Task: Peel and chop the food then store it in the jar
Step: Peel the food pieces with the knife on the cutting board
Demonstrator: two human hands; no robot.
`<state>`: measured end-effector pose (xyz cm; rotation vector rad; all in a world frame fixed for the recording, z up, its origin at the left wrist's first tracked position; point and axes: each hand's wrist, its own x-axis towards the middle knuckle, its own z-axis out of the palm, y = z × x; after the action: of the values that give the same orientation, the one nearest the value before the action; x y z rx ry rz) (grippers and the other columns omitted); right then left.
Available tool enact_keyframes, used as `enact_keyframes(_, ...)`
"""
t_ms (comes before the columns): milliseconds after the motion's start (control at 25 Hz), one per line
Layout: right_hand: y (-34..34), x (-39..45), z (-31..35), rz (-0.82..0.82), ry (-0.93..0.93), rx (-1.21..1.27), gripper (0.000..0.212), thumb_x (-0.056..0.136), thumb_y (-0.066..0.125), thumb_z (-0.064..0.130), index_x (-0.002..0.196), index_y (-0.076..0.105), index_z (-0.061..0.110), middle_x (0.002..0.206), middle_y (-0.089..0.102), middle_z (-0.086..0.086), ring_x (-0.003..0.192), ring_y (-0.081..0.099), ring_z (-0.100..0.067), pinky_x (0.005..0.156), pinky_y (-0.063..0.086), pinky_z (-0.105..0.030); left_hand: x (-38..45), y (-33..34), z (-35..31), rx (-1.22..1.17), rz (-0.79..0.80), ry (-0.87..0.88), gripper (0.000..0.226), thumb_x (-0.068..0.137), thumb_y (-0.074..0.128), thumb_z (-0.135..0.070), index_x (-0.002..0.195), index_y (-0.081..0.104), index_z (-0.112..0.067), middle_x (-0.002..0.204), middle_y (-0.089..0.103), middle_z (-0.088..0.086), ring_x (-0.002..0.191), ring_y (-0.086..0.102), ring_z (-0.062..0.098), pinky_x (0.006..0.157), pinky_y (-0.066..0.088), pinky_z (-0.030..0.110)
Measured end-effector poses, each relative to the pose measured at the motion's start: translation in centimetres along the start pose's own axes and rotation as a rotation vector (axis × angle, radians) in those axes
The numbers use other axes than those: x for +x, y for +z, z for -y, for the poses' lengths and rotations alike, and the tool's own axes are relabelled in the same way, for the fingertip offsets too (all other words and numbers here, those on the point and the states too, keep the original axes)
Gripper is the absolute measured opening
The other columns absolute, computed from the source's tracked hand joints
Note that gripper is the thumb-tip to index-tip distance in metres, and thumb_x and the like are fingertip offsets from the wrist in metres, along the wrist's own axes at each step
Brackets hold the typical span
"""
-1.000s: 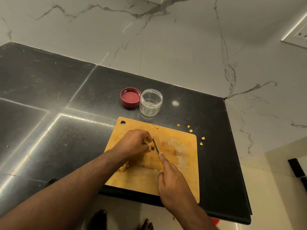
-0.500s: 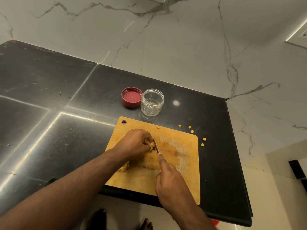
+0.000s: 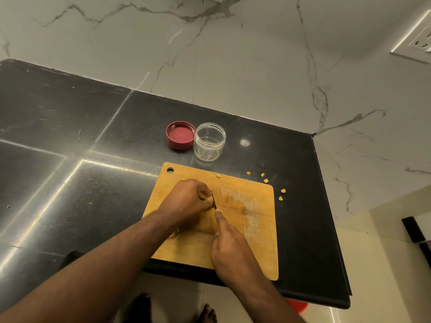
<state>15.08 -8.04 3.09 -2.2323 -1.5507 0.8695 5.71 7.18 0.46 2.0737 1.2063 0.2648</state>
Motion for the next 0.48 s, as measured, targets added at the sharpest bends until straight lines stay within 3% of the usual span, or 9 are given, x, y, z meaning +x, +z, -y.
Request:
enact_keyframes(160, 0.8, -1.8, -0.7, -0.029, 0.003, 0.039, 0.057, 0.105, 0.033, 0.024, 0.156, 0.011, 0.033, 0.140, 0.048, 0.009, 0.117, 0.048, -0.006, 0.099, 0.042, -0.022, 0.1, 0.0, -0.1, -0.009, -0.004, -0.037, 0.030, 0.086, 0.077, -0.029, 0.115, 0.073, -0.023, 0.121, 0.067, -0.006, 0.090, 0.057, 0.004, 0.075, 0.048, 0.017)
enact_keyframes(280, 1.2, -3.3, -1.2, -0.019, 0.018, 0.056, 0.058, 0.105, 0.034, 0.026, 0.156, 0.010, 0.036, 0.129, 0.050, 0.013, 0.106, 0.050, -0.004, 0.091, 0.043, -0.018, 0.1, 0.0, -0.1, -0.017, 0.016, -0.053, 0.030, 0.086, 0.076, -0.030, 0.116, 0.071, -0.025, 0.122, 0.064, -0.006, 0.092, 0.059, 0.007, 0.074, 0.047, 0.016)
enact_keyframes(480, -0.7, -4.9, -2.1, -0.054, 0.043, 0.183, 0.055, 0.103, 0.039, 0.027, 0.154, 0.021, 0.042, 0.123, 0.054, 0.016, 0.098, 0.056, -0.003, 0.082, 0.044, -0.016, -0.3, 0.1, 0.4, -0.025, 0.051, -0.037, 0.034, 0.087, 0.076, -0.028, 0.119, 0.067, -0.029, 0.121, 0.059, -0.010, 0.094, 0.058, 0.008, 0.076, 0.049, 0.017)
